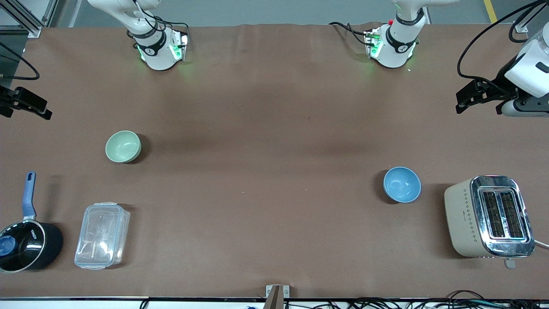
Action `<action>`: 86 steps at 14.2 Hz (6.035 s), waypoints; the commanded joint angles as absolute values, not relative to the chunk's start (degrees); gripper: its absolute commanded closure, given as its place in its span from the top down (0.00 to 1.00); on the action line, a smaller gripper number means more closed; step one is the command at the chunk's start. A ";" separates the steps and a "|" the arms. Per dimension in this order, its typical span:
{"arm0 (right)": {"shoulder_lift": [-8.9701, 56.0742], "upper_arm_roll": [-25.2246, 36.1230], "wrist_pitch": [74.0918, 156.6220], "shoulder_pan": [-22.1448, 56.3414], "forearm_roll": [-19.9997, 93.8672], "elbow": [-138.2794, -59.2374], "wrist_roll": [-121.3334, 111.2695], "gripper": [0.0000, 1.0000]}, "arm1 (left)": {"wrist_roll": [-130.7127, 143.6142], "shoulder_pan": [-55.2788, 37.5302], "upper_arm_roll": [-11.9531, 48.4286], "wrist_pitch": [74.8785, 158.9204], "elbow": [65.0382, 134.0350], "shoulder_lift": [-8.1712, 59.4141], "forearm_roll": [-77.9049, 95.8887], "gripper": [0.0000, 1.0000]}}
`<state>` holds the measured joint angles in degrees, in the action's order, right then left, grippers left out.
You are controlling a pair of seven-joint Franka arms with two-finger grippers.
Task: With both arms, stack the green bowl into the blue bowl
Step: 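Reach the left gripper toward the blue bowl while the right gripper starts moving, then grasp the blue bowl rim with the left gripper while the right grasps green bowl, then slide the blue bowl with the left gripper toward the table middle, then lift the green bowl with the right gripper over the blue bowl while the left releases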
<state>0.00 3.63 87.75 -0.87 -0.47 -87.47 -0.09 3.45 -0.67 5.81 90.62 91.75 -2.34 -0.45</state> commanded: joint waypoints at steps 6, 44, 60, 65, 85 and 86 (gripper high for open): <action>-0.79 3.43 87.71 -1.41 -0.88 -88.07 0.09 1.00 | 3.43 -0.44 5.54 89.47 89.56 -0.27 -1.32 1.00; 18.63 12.83 132.36 -3.78 11.24 -127.00 -14.13 0.95 | 12.91 1.07 6.33 126.41 102.66 29.81 -2.99 0.00; 13.81 14.15 121.05 -3.60 12.57 -123.24 -20.74 0.04 | 50.70 -30.84 12.92 131.04 89.31 40.77 -2.38 0.00; 9.68 12.84 109.61 -1.15 12.57 -115.14 -14.36 0.04 | 53.35 -34.27 12.92 131.83 85.35 44.03 -2.20 0.00; 23.01 -28.47 139.73 3.60 12.48 -114.35 42.53 0.04 | 26.75 -5.99 10.64 106.54 84.90 17.86 -3.16 1.00; 24.42 -28.91 141.40 3.69 12.48 -114.35 42.54 0.05 | 23.85 -4.15 10.72 104.96 84.99 16.28 -3.16 1.00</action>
